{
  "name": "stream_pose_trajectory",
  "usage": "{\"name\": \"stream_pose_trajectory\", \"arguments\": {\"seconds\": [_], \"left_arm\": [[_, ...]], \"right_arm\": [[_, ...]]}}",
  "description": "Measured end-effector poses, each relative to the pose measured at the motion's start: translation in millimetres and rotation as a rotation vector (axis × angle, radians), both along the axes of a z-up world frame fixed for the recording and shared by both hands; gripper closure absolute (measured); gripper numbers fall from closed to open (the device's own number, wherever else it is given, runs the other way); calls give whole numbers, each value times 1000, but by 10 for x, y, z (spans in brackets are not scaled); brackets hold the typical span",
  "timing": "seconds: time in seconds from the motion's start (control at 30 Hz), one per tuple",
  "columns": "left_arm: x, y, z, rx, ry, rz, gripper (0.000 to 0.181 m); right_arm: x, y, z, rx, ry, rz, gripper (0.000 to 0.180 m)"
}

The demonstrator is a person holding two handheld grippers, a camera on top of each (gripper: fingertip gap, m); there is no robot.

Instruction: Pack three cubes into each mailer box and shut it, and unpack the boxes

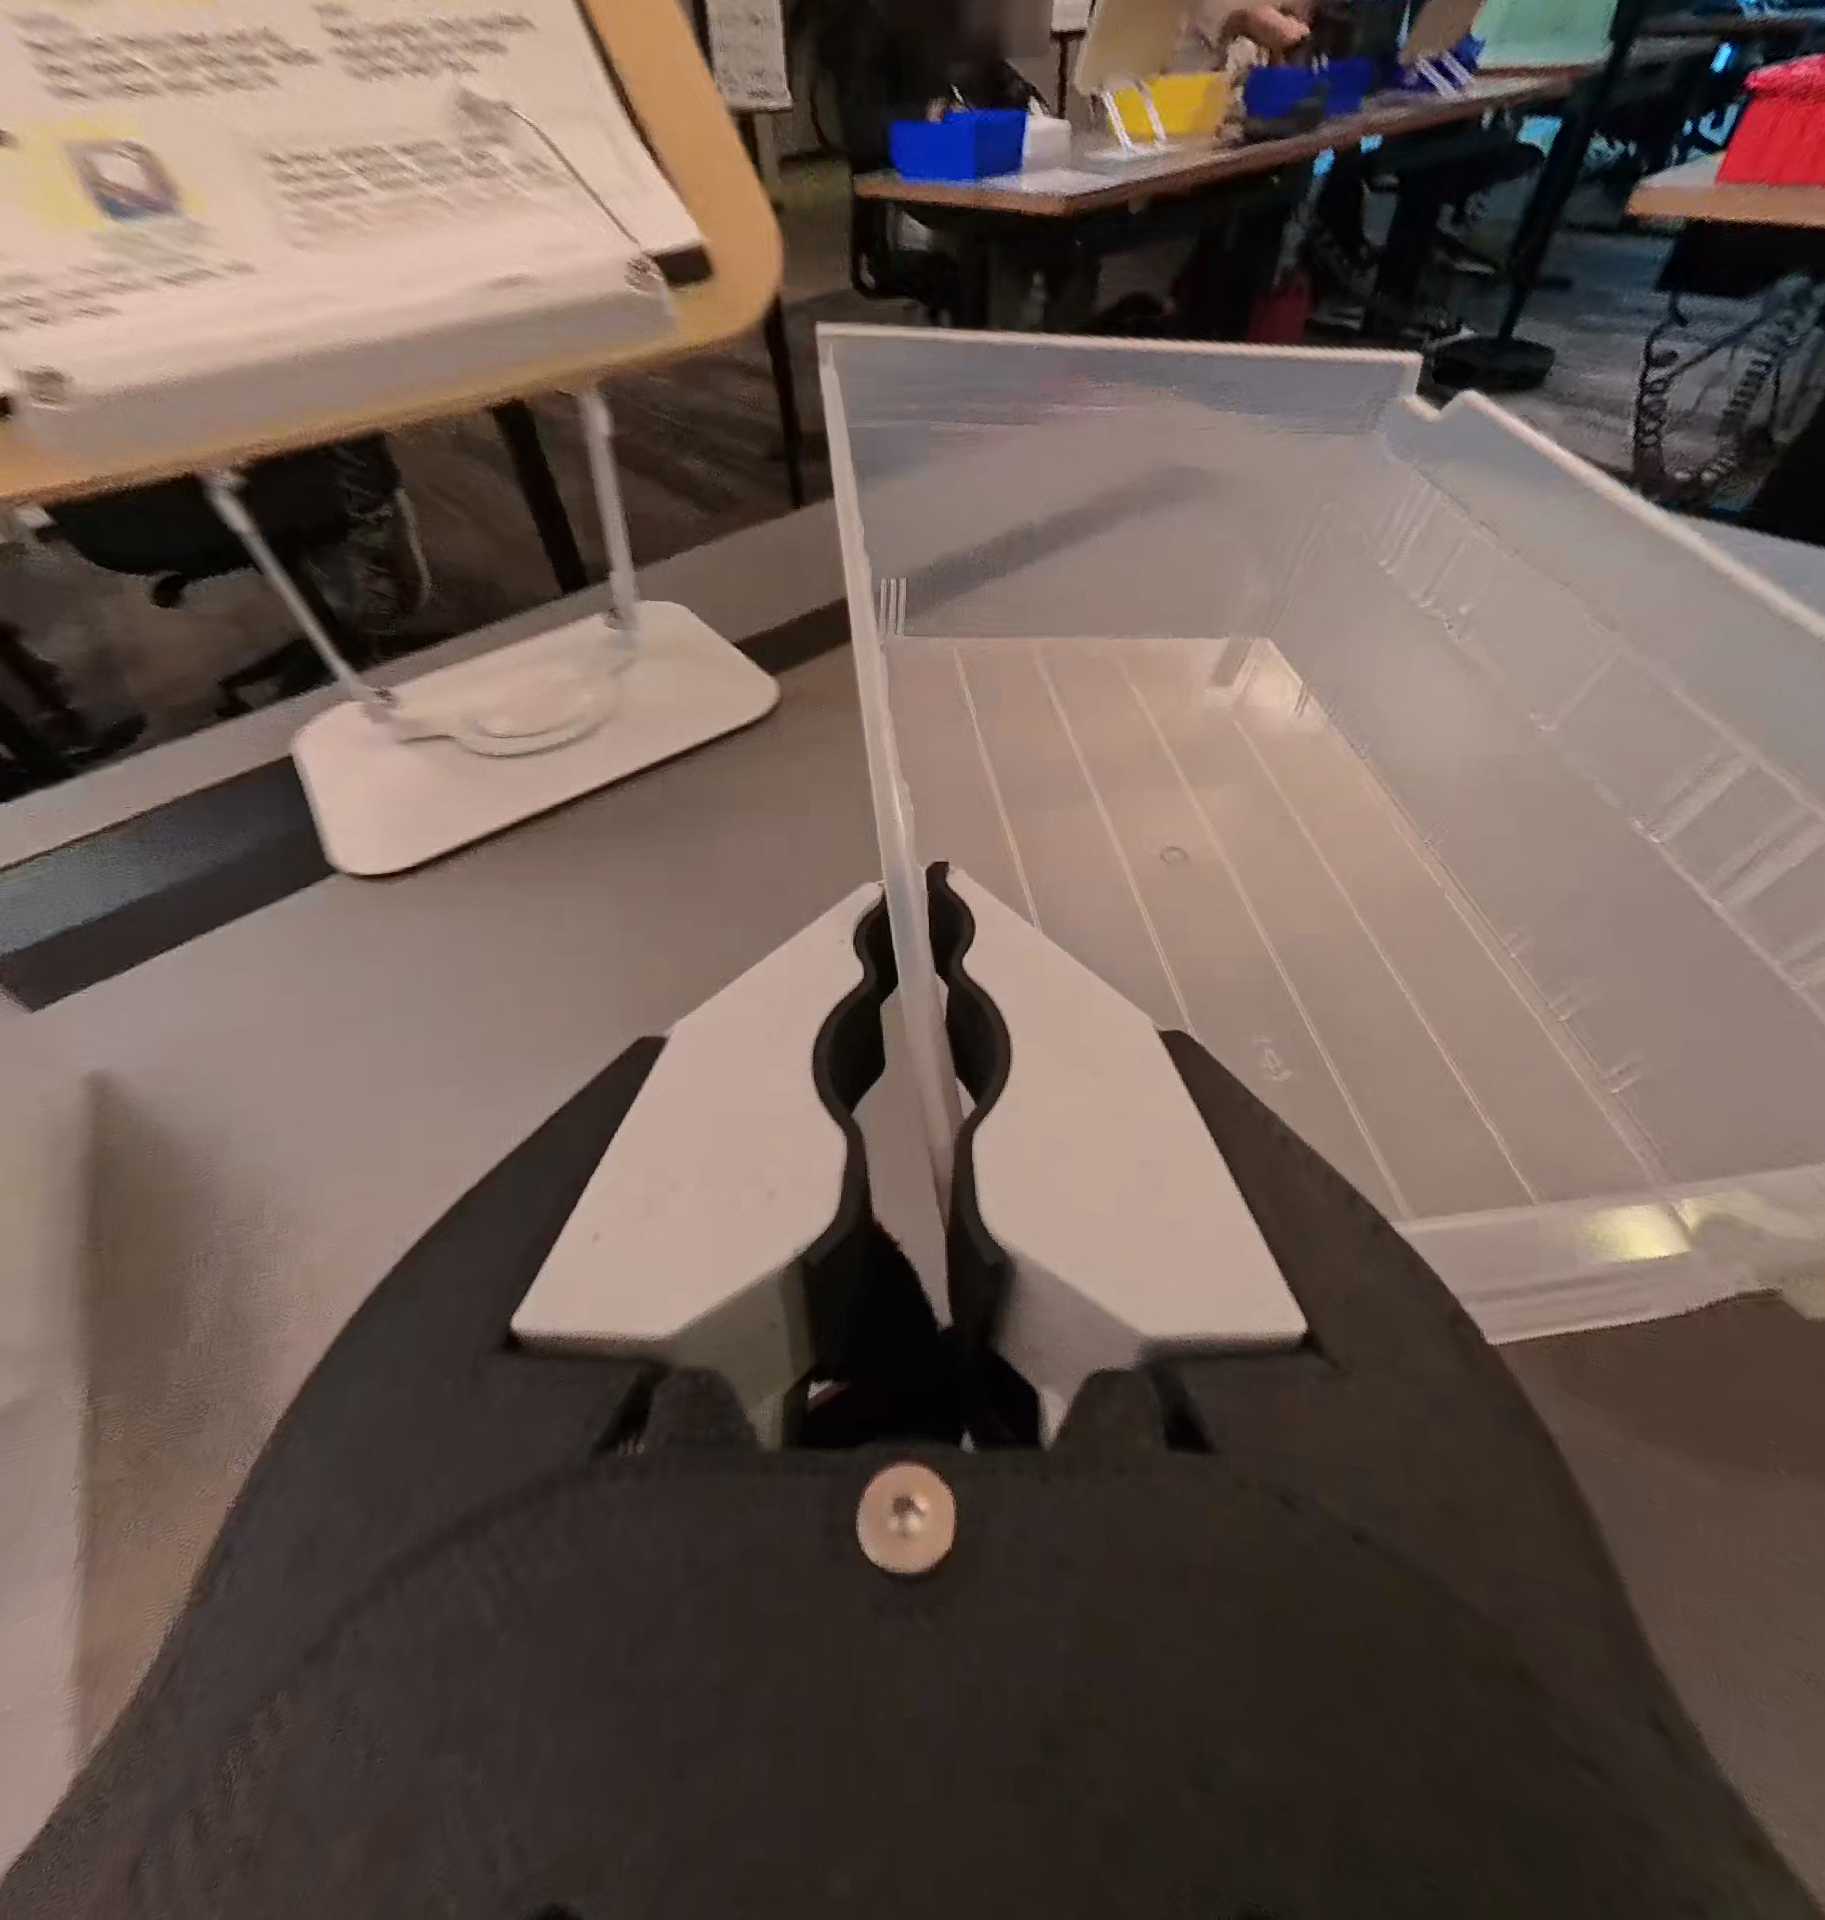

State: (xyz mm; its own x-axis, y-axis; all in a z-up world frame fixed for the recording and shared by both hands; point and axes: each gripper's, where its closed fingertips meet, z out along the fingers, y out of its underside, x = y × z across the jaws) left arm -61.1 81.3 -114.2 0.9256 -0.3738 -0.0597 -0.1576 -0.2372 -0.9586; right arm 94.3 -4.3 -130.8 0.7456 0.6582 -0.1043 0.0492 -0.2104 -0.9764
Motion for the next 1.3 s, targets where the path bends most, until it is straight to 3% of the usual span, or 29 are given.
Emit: {"name": "stream_pose_trajectory", "arguments": {"seconds": [0.1,0.27,0.37,0.9,1.3], "left_arm": [[299,133,-184,-35,9,-4,179],[676,282,-351,-45,0,-34,177],[867,375,-380,-34,-23,-49,175],[2159,580,-509,-46,-112,-277,125],[2681,856,-504,-63,-151,-277,117]], "right_arm": [[264,181,-171,-36,-15,-85,115],[743,459,-360,-75,-57,-221,144],[945,595,-358,-67,-82,-254,147],[2251,1747,-365,-83,-222,-453,176],[2737,2377,-370,-128,-150,-387,177]]}}
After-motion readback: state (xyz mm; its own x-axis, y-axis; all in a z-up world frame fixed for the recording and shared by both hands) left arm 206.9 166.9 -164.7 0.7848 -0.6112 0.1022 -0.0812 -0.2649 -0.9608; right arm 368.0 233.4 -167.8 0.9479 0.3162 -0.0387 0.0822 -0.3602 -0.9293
